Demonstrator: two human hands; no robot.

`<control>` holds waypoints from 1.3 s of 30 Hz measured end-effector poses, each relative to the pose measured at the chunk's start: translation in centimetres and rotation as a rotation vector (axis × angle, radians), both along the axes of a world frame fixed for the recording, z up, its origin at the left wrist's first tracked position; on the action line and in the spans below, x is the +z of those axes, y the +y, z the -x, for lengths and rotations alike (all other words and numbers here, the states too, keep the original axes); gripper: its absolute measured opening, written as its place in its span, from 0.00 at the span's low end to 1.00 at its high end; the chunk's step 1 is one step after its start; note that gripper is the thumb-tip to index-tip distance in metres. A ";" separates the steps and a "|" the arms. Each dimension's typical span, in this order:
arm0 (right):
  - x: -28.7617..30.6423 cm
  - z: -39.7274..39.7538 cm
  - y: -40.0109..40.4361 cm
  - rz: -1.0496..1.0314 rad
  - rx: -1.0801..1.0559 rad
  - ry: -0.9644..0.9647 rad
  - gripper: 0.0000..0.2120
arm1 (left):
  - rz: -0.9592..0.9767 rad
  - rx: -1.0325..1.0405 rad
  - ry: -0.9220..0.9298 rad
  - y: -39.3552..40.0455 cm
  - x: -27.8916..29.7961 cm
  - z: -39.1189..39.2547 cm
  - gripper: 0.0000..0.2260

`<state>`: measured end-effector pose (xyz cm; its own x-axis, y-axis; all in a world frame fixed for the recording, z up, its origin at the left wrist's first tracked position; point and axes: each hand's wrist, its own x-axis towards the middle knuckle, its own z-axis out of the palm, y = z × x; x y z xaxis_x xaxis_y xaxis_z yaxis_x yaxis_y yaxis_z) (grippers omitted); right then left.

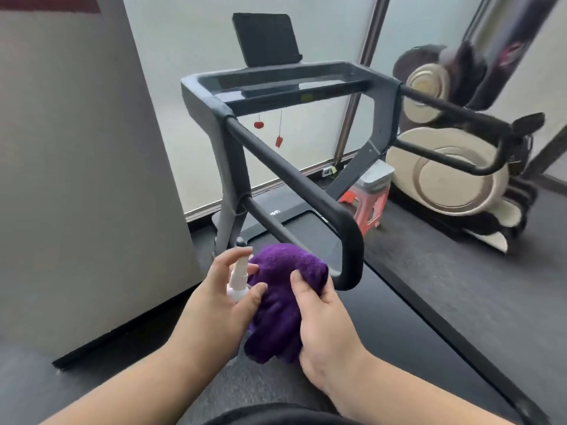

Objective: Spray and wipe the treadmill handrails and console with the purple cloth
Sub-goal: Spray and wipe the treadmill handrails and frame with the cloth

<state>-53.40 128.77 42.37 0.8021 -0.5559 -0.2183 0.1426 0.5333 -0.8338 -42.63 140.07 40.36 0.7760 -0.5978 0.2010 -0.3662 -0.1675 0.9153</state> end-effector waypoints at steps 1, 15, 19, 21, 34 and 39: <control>0.1 -0.8 0.4 -0.007 -0.043 0.000 0.12 | -0.004 -0.037 0.000 0.0 0.3 -1.2 0.23; 6.0 -1.8 -2.3 0.451 -1.152 0.258 0.20 | 0.082 -0.453 0.068 -5.9 2.3 -6.3 0.21; 5.7 -3.9 -5.0 0.978 -1.085 0.403 0.26 | 0.084 -0.441 0.096 -5.7 2.3 -6.8 0.22; 4.5 -5.7 -6.7 1.296 -0.768 0.553 0.30 | 0.081 -0.426 0.093 -5.0 2.1 -7.3 0.21; 5.2 -7.0 -11.8 1.754 -0.227 1.029 0.26 | 0.037 -0.271 0.097 -1.6 0.4 -9.4 0.22; 4.1 -7.9 -12.6 1.746 -0.239 0.957 0.38 | 0.114 -0.266 0.125 -3.0 0.9 -9.0 0.21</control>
